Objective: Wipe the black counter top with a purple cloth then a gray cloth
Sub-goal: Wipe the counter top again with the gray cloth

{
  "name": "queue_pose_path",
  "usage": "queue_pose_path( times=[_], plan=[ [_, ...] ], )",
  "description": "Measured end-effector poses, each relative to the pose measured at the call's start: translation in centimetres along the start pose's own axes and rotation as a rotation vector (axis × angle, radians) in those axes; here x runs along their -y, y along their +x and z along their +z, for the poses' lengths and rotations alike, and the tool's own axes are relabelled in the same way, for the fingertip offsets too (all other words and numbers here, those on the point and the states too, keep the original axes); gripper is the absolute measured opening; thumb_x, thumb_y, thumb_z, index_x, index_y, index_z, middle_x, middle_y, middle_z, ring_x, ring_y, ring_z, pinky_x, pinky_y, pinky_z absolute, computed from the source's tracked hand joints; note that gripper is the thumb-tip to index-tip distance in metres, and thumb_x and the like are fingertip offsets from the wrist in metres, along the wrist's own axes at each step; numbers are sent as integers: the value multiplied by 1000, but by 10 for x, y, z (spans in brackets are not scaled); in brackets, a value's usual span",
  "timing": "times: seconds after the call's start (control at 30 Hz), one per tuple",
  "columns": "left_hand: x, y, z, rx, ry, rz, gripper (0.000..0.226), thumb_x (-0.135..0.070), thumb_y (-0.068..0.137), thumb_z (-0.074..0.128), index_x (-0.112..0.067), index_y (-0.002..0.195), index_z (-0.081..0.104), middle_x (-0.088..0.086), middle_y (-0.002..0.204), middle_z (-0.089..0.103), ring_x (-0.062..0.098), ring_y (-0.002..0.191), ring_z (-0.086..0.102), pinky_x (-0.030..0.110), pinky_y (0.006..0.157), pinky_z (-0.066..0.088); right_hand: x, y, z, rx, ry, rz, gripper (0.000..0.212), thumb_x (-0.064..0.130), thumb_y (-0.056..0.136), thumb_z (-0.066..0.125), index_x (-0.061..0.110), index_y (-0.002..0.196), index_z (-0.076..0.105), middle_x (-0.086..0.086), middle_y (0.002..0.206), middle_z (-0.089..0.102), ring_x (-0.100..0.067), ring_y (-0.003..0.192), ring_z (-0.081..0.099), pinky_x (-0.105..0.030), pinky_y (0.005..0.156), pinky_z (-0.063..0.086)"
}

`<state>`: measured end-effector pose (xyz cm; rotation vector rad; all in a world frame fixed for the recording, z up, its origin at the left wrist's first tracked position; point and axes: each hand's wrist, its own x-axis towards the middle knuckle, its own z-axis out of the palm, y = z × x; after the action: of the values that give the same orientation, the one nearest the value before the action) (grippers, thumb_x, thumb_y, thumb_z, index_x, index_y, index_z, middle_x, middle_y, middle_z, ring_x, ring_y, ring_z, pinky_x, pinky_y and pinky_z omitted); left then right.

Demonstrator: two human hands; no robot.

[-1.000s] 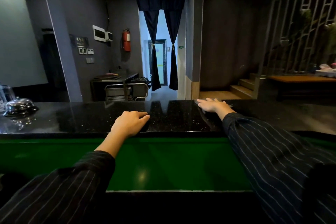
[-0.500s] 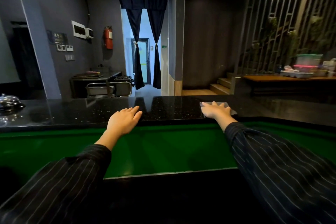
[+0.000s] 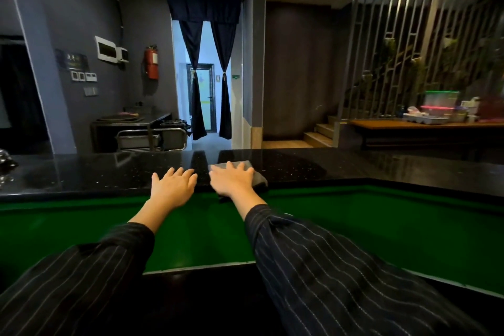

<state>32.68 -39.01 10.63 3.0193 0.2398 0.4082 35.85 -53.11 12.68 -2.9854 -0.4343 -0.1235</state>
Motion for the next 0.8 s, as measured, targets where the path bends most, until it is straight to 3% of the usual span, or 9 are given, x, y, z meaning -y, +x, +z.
queue_pose_path(
  times=[0.13, 0.27, 0.53, 0.63, 0.73, 0.8],
  plan=[
    [0, -1, -2, 22, 23, 3, 49, -36, 100, 19, -26, 147, 26, 3, 155, 28, 27, 143, 24, 62, 111, 16, 6, 4, 3, -2, 11, -94, 50, 42, 101, 19, 44, 151, 22, -9, 162, 19, -43, 147, 12, -63, 112, 8],
    [1, -2, -5, 67, -17, -15, 50, -40, 101, 16, -28, 149, 23, 1, 158, 22, 25, 145, 19, 60, 113, 13, -16, 0, 5, -47, 6, -152, 50, 40, 101, 18, 45, 150, 24, -5, 160, 26, -40, 146, 18, -63, 111, 15],
    [2, -26, -4, 20, -41, 0, 51, -39, 101, 18, -24, 150, 22, 4, 158, 21, 26, 146, 15, 54, 116, 8, -133, -26, -5, -104, 68, 44, 49, 47, 101, 18, 42, 146, 35, 0, 157, 32, -36, 143, 27, -56, 112, 18],
    [-2, -41, 3, -45, -43, 51, 56, -38, 99, 35, -20, 150, 21, 5, 158, 19, 26, 147, 11, 52, 117, 7, -137, -36, 5, -274, 108, 57, 43, 42, 103, 25, 38, 137, 51, 0, 146, 48, -35, 134, 39, -49, 110, 25],
    [-6, -65, 16, -181, -321, 74, 56, -19, 95, 47, -13, 148, 29, 6, 158, 22, 23, 148, 9, 45, 119, 11, -117, -43, 16, -485, 119, 71, 36, 33, 104, 34, 27, 123, 64, -2, 127, 63, -35, 119, 47, -42, 98, 34],
    [-9, -84, 28, -318, -514, 84, 52, -5, 89, 48, -11, 141, 43, 7, 152, 34, 22, 145, 21, 38, 119, 20, -100, -45, 20, -534, 124, 42, 33, 29, 104, 37, 22, 118, 66, -3, 121, 66, -34, 115, 46, -41, 93, 34]
  ],
)
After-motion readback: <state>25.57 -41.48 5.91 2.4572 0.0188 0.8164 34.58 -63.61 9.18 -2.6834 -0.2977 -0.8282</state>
